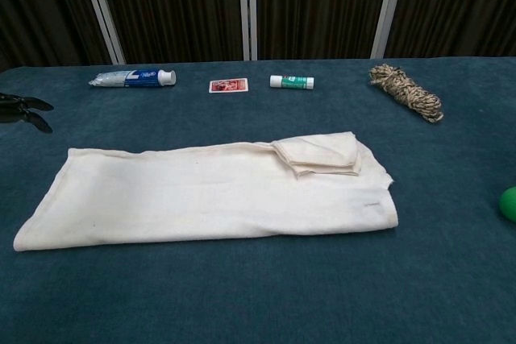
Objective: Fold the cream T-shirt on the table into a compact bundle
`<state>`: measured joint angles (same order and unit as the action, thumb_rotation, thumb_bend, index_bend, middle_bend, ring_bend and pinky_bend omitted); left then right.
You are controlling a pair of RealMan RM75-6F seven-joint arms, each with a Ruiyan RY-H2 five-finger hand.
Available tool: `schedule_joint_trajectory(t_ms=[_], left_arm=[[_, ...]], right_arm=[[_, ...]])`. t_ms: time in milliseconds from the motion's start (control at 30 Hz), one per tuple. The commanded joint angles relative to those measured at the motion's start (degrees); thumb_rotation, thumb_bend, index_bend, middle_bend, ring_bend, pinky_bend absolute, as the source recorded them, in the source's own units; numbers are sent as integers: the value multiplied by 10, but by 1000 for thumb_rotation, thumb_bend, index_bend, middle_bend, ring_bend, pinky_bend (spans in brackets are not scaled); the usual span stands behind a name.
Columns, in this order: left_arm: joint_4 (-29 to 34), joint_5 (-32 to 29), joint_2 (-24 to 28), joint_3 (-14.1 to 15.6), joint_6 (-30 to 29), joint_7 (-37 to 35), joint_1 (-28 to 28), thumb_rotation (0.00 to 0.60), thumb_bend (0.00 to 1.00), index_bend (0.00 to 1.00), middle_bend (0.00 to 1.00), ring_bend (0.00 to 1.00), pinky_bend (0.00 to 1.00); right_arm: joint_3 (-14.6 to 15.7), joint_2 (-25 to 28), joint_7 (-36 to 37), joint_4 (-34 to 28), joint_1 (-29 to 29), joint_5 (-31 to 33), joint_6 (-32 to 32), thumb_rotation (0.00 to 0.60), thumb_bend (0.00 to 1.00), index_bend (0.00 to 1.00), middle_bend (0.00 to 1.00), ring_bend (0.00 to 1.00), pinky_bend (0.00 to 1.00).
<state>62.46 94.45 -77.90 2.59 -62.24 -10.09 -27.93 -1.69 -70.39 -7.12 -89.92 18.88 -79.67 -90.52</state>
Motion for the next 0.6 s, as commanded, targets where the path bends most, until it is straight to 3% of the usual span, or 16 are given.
schedule_joint_trajectory(t_ms=[33,167,600], left_arm=[[-52,37,-26,24,-2,-36,-20,600,40,333,0,0,0],[-95,58,-45,33,-19,-51,-28,600,88,402,0,0,0],[-284,117,-125,71,-63,-89,-60,600,93,444,0,0,0]], right_arm=[[-7,-5,1,1,-6,3,0,600,0,0,0,0,0],[-13,-11,4,9,-13,2,0,600,0,0,0,0,0],[-34,-10,8,20,-27,-8,10,600,0,0,0,0,0]])
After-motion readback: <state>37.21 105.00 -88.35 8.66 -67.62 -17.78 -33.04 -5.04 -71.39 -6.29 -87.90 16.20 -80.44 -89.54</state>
